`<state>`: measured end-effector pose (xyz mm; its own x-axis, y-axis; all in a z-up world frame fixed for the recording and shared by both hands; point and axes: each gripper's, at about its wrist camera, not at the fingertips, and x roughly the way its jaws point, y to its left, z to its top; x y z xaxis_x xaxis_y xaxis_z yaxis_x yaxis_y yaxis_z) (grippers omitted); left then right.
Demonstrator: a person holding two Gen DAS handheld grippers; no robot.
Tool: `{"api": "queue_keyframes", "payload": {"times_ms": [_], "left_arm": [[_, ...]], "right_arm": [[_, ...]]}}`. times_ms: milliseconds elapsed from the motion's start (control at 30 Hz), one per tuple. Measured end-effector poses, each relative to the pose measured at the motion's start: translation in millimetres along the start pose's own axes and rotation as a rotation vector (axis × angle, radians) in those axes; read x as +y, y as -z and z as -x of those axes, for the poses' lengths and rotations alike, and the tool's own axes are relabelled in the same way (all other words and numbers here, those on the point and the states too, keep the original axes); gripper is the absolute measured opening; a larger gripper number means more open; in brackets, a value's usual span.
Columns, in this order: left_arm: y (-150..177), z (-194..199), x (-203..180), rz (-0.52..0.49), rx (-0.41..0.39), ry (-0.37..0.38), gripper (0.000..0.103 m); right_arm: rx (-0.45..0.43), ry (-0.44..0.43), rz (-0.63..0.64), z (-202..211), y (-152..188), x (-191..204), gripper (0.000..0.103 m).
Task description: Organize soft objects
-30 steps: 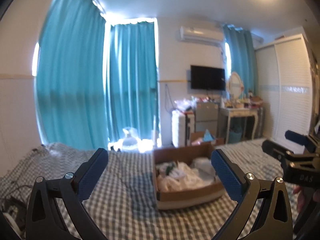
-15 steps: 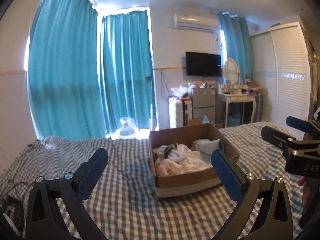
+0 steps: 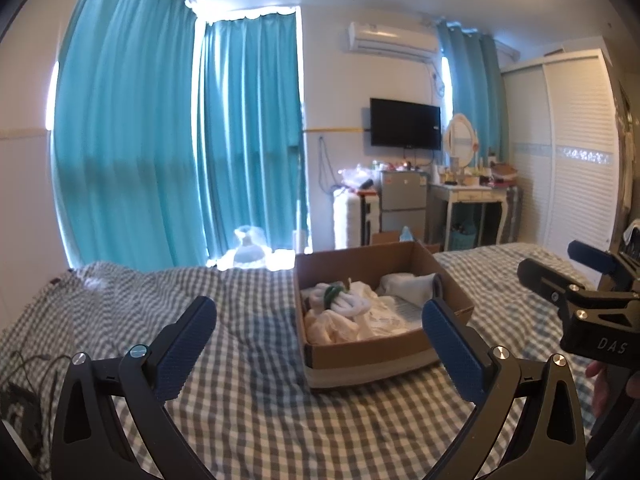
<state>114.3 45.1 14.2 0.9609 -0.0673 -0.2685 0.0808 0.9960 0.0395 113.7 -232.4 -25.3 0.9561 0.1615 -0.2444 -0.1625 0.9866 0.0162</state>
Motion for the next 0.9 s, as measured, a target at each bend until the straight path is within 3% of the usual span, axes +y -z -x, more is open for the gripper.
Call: {"api": "queue_keyframes", "payload": {"times_ms": [900], "left_arm": [[-0.3,1.7,8.3,0.036,0.006,-0.001,0.103]], "right_arm": [[0.014,-0.008,0.018,-3.4,4.1,9.1,0.103]]}}
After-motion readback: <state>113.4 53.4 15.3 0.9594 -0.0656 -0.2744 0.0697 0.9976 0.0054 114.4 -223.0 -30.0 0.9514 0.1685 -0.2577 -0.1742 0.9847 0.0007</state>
